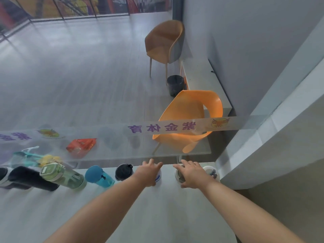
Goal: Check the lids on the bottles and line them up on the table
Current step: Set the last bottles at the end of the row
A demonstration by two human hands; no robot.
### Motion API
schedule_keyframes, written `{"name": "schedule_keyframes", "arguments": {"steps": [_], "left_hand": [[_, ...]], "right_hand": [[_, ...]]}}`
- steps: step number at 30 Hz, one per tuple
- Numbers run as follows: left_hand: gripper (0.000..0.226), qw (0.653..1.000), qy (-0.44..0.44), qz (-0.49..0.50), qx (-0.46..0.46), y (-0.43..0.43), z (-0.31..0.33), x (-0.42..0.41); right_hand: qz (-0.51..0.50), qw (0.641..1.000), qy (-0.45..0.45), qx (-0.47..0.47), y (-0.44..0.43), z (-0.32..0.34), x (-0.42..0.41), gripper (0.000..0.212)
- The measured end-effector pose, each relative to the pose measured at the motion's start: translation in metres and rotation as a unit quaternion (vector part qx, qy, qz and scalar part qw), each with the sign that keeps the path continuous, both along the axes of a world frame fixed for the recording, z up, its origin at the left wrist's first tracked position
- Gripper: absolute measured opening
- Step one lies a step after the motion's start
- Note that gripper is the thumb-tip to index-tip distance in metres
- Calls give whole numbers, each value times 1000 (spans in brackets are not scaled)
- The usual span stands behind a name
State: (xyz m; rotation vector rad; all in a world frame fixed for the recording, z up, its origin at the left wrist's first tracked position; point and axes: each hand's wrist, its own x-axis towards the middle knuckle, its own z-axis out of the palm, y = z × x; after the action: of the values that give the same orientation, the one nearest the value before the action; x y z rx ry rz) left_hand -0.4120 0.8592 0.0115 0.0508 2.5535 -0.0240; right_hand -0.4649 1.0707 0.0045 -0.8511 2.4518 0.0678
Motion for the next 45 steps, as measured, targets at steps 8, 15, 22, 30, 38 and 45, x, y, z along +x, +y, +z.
{"name": "schedule_keyframes", "arguments": {"steps": [8,15,22,30,38,45], "left_hand": [[69,999,31,7,38,-2,-4,9],[74,998,35,3,55,-3,-6,12],[99,995,78,-24,52,2,-5,13],[92,983,143,-96,70,56,-9,-6],[77,988,117,-69,76,95,-21,-15],[72,989,99,-51,95,102,-27,-17]], "right_hand": [[-29,999,-14,6,-3,-6,-4,72],[-28,999,-18,-9,-1,-8,-8,73],[-26,1000,-16,6,5,-2,-11,99],[-160,986,-35,28,70,3,-12,115],[-286,957,-59,3,77,-18,-11,65],[-292,954,-59,-19,83,-26,-17,60]]}}
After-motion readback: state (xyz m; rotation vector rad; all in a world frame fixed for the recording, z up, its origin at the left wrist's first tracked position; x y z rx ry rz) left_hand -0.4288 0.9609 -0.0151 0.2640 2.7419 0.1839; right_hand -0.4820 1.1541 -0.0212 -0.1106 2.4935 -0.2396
